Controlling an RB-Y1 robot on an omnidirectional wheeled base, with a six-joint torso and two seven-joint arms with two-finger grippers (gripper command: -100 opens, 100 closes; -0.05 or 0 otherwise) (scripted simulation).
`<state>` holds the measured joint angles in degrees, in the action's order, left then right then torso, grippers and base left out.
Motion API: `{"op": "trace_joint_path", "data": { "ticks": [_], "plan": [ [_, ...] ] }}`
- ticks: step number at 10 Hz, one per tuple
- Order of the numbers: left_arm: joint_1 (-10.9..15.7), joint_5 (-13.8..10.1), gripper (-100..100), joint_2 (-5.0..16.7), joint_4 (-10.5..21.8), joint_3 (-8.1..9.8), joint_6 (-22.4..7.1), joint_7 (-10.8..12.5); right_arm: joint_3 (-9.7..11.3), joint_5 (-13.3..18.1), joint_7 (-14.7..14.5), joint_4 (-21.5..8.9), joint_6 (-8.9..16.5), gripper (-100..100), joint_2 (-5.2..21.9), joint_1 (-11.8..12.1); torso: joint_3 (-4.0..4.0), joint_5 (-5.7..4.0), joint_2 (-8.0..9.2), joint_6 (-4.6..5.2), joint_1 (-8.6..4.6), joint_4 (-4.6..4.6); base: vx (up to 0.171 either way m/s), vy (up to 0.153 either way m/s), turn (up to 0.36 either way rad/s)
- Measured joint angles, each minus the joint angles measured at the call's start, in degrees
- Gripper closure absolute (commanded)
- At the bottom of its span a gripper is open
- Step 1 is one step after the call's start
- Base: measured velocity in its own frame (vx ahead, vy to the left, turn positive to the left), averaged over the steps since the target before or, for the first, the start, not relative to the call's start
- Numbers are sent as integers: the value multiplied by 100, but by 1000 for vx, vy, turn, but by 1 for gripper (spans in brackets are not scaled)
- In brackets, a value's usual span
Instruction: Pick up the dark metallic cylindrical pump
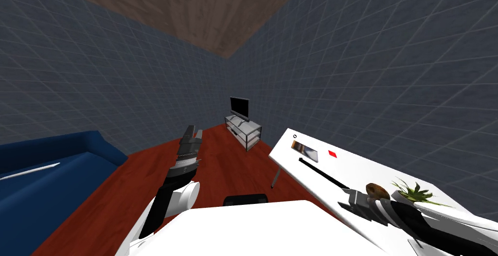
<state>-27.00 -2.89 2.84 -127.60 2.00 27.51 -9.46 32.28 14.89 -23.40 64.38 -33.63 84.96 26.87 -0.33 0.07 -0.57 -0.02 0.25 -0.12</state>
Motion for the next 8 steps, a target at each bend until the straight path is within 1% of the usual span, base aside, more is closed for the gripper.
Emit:
{"op": "trace_joint_path", "data": {
  "ticks": [1,2,3,4,5,6,7,8],
  "plan": [
    [0,0,0,0,0,0,0,0,88,84,-15,-129,5,-100,84,70,-2,-1,-4,-1,-4,-1,197,21,268],
    [0,0,0,0,0,0,0,0,247,228,24,-240,42,-100,148,34,-7,-3,-13,-3,-9,-3,143,-2,72],
    [-1,0,0,0,0,1,0,0,294,280,21,-417,-11,-100,159,31,1,-4,3,6,-14,0,133,1,119],
    [0,0,0,0,0,1,0,0,366,349,-9,-658,-118,-100,161,42,5,-4,9,2,-15,2,198,5,255],
    [0,0,0,0,0,0,0,0,469,426,-2,-794,-177,-100,219,89,-4,-4,-8,-2,-14,-1,197,-9,192],
    [-1,0,0,1,0,1,0,0,592,525,8,-956,-222,-100,216,107,-7,-5,-11,2,-16,-3,182,-21,158],
    [-1,0,0,1,0,1,0,0,658,536,-23,-963,-211,-100,252,276,-5,-5,-7,3,-19,-2,127,-21,51],
    [-1,0,0,1,0,1,0,0,769,649,6,-1086,-226,-100,189,176,4,-7,9,5,-18,1,101,3,89]
  ]
}}
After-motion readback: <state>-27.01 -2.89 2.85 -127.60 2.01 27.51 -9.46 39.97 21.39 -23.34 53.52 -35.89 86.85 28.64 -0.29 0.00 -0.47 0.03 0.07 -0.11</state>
